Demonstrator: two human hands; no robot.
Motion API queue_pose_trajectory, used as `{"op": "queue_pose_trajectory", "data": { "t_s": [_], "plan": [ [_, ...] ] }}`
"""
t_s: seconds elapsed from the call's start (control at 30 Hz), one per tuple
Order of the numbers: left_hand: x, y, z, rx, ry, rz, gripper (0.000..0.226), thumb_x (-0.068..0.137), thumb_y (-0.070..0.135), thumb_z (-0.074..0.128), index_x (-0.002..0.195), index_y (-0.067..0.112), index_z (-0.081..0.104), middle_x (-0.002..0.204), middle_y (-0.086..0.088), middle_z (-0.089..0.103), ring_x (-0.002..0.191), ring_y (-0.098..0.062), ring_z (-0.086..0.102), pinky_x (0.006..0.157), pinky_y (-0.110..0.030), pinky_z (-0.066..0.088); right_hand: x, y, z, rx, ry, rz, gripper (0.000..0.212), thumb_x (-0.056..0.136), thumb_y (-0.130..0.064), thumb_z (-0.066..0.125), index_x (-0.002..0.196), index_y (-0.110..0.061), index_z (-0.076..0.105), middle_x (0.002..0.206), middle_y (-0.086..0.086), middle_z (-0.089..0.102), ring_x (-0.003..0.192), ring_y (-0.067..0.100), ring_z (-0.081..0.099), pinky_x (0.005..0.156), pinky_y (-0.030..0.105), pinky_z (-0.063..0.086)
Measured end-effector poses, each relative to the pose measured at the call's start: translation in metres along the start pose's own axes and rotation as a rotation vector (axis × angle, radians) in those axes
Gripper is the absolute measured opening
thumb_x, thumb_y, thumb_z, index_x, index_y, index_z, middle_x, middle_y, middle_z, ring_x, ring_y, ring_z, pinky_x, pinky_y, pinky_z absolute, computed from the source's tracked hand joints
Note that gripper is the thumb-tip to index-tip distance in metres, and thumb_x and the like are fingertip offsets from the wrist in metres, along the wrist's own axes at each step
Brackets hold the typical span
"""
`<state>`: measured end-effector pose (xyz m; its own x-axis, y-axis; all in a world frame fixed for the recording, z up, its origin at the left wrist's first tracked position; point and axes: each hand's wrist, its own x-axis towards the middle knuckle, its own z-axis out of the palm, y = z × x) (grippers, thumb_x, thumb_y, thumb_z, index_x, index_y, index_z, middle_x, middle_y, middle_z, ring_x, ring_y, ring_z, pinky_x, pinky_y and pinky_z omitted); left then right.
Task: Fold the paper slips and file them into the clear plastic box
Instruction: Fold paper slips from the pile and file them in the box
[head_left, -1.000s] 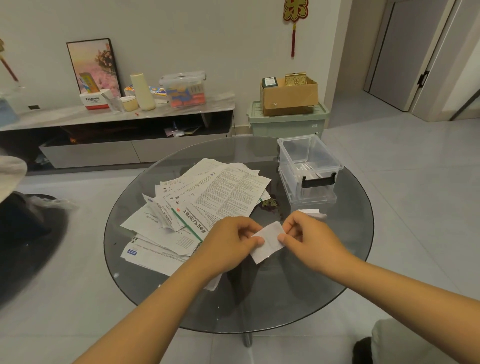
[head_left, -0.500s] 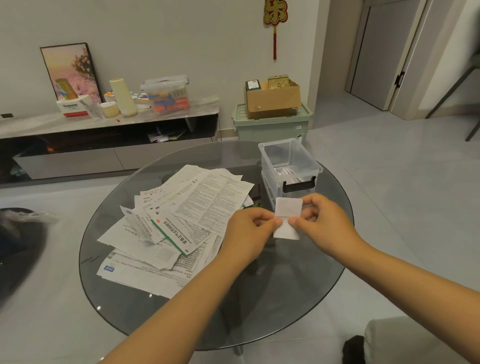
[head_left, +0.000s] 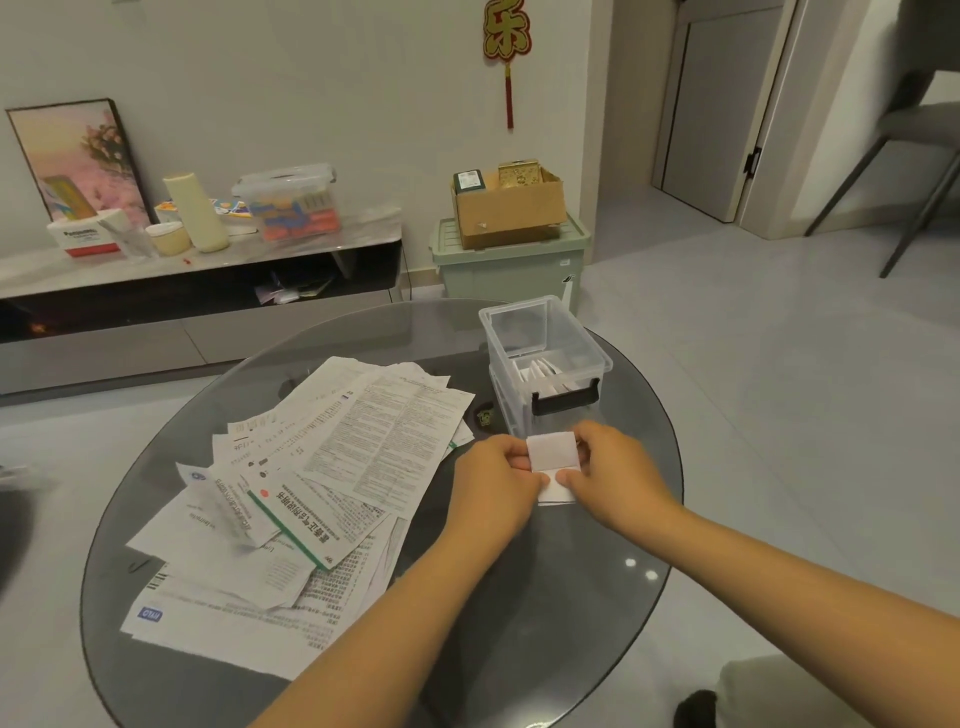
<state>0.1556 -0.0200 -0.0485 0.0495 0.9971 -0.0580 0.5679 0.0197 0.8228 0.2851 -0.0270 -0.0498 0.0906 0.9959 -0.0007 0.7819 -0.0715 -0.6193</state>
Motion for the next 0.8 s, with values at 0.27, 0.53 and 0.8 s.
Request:
{"op": "queue_pose_trajectory", "data": {
  "t_s": [0.27, 0.53, 0.8],
  "plan": [
    [0.007, -0.001, 0.003, 0.068, -0.005, 0.004, 0.021, 0.081, 0.011, 0.069, 0.102, 0.016, 0.066, 0.083, 0.004, 0.064, 0.074, -0.008, 0.056, 0.072, -0.019, 0.045, 0.001, 0.001, -0.004, -0.073, -0.061, -0.025, 0.036, 0.085, -0.020, 0.066, 0.119, -0.012, 0.054, 0.114, 0.005, 0.049, 0.084, 0.011, 0.045, 0.075, 0.019, 0.035],
    [0.002, -0.005, -0.008, -0.089, -0.008, -0.072, 0.021, 0.081, 0.012, 0.071, 0.101, 0.017, 0.066, 0.083, 0.003, 0.063, 0.080, -0.012, 0.058, 0.072, -0.022, 0.047, 0.000, -0.004, -0.018, 0.189, -0.126, 0.129, 0.013, 0.084, -0.021, 0.067, 0.092, -0.016, 0.058, 0.079, -0.005, 0.056, 0.070, 0.007, 0.052, 0.062, 0.019, 0.041],
    [-0.008, -0.004, -0.026, -0.429, 0.027, -0.174, 0.019, 0.080, 0.004, 0.070, 0.092, 0.017, 0.067, 0.083, 0.001, 0.067, 0.084, -0.015, 0.065, 0.067, -0.020, 0.050, -0.010, -0.019, -0.023, 0.467, -0.247, 0.209, 0.010, 0.089, -0.021, 0.062, 0.093, -0.013, 0.062, 0.086, 0.006, 0.065, 0.072, 0.013, 0.059, 0.059, 0.021, 0.044]
  ]
}}
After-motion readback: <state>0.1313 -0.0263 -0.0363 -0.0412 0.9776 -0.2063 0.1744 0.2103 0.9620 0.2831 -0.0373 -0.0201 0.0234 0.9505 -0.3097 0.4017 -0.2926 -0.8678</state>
